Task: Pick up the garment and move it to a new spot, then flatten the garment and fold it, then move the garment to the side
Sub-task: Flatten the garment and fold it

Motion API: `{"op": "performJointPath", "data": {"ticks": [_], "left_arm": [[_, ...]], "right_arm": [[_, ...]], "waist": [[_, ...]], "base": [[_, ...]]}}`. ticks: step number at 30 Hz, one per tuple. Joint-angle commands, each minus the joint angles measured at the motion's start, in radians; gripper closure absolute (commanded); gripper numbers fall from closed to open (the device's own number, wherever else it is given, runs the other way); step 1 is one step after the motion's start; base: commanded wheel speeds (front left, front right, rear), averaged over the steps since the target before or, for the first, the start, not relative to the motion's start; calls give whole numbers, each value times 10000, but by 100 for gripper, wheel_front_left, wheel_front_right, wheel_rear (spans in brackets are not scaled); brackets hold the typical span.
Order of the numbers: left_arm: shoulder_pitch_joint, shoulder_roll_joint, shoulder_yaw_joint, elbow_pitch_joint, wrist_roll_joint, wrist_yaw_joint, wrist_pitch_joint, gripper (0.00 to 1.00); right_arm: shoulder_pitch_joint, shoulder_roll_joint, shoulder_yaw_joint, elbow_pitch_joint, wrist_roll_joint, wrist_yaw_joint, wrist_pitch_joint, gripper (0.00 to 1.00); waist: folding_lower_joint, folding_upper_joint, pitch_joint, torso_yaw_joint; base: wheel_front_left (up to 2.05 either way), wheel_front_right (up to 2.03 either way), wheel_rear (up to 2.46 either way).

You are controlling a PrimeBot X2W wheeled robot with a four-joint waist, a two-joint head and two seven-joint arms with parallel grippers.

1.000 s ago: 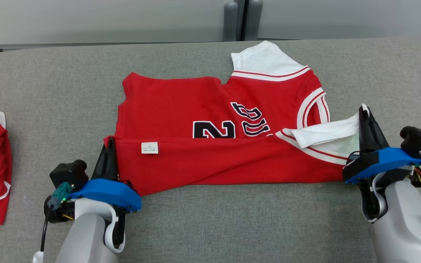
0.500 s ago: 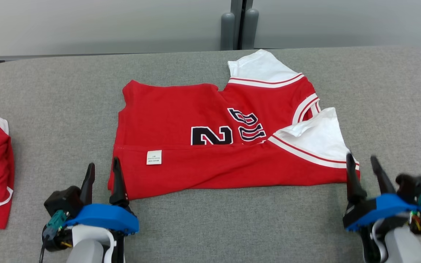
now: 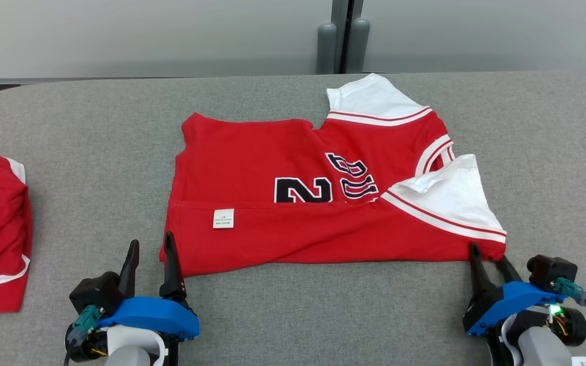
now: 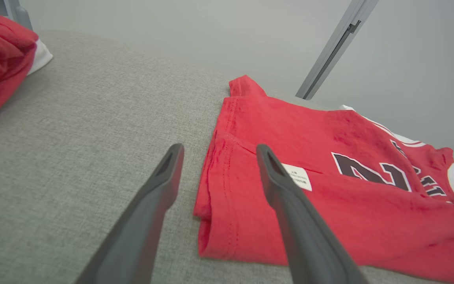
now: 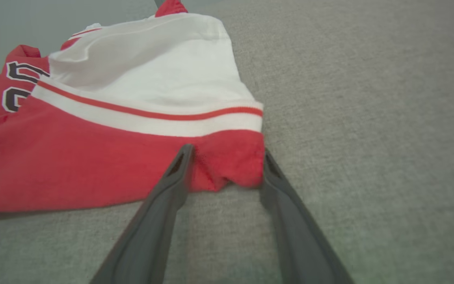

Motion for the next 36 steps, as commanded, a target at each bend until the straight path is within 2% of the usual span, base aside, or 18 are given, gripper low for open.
{"op": "performJointPath", "data": {"ticks": [1,17,31,33,36], "left_arm": [[26,3,-6,-13,-32,-93,-28,0],[83,-1,-936,1035,-374,-1038,-28,0],[-635,2,-1973,1897,-1028,-1122,-27,0],[-710,2,-1938,1871,-1018,-1123,-27,0],[-725,14,-1395,1562,-624,-1122,-27,0]], "right_arm": [[-134,29,131,271,42,1,-10,100],[86,-767,-277,-622,145,1,-21,100],[-292,-513,-4,-678,122,1,-21,100],[-311,-520,16,-702,150,1,-21,100],[-343,-543,1,-740,179,1,-21,100]], "waist": [[1,0,10,41],[1,0,-195,-191],[1,0,36,-356],[1,0,56,-367],[1,0,98,-378]], "base": [[0,0,0],[0,0,0],[0,0,0],[0,0,0],[0,0,0]]}}
